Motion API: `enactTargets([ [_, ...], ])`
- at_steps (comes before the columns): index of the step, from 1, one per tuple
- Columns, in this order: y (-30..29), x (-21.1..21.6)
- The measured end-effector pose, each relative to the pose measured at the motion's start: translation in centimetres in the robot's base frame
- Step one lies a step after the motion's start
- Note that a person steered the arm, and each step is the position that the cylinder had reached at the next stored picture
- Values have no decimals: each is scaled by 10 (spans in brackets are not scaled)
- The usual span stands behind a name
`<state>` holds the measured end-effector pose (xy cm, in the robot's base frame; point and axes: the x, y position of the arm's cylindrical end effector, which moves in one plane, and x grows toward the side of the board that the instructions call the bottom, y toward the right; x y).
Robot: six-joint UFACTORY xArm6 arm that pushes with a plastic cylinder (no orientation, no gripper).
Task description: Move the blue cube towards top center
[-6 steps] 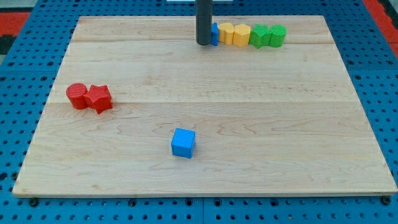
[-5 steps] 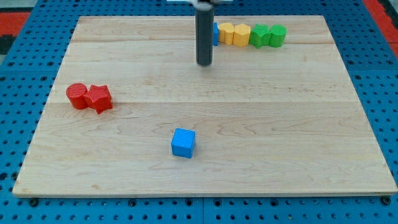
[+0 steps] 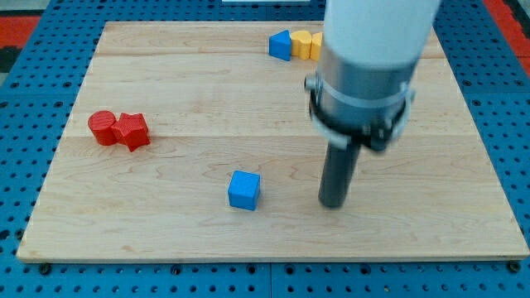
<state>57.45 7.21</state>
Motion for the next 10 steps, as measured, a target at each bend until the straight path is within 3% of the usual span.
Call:
enactTargets([
  [2,-15,8],
  [6,-108,12],
  [7,-108,7],
  [8,-105,-30],
  [10,-103,-34],
])
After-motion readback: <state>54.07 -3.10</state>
